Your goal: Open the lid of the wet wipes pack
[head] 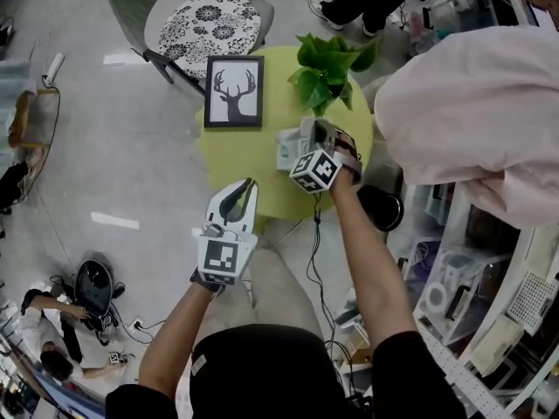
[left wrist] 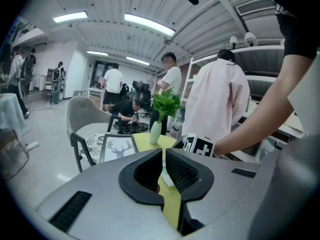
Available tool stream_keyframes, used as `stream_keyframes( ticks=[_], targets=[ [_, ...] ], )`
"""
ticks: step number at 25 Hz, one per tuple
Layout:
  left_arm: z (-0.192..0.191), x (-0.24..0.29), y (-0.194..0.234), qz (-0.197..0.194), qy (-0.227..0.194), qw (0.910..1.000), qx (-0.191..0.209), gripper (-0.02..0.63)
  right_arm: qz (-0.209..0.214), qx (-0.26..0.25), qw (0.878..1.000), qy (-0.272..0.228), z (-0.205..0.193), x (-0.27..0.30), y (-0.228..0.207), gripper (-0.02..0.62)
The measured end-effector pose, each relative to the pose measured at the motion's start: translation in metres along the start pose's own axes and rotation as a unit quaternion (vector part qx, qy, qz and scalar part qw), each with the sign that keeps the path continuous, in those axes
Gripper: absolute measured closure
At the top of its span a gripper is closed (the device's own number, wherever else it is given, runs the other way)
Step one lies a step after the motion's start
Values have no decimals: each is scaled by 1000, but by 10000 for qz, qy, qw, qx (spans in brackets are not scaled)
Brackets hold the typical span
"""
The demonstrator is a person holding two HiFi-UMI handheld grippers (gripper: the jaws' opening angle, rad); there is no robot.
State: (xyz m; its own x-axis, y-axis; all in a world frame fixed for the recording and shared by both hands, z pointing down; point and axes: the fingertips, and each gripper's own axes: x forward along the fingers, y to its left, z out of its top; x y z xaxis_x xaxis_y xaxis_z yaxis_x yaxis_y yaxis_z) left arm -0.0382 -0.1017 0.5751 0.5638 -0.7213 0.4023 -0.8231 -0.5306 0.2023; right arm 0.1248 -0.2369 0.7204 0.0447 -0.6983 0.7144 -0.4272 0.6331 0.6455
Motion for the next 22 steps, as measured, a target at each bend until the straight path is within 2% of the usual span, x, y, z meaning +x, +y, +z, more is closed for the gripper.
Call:
stream_keyframes(
  ticks=[3, 10, 13, 16, 20, 22],
  targets=[
    [-5, -4, -15, -113, 69, 9999, 42, 569, 205, 61, 9997, 137, -5, 5, 6, 594],
    [-10, -23, -42, -302, 220, 9993, 47, 569, 444, 577, 9971, 230, -9, 0, 7, 594],
    [-5, -28, -39, -262, 255, 9993, 92, 569, 508, 1116, 9924, 126, -4, -1, -1, 594],
    [6, -35, -45, -267, 248, 9991, 229, 569, 428, 2031, 9780, -205, -1, -18, -15, 594],
    [27, -55, -45, -389, 149, 9981, 457, 569, 352, 2686, 9616, -451, -3, -70, -29, 594],
    [39, -69, -47, -457, 164, 9972, 571, 569, 586, 3221, 9428, -634, 2, -107, -34, 594]
  ],
)
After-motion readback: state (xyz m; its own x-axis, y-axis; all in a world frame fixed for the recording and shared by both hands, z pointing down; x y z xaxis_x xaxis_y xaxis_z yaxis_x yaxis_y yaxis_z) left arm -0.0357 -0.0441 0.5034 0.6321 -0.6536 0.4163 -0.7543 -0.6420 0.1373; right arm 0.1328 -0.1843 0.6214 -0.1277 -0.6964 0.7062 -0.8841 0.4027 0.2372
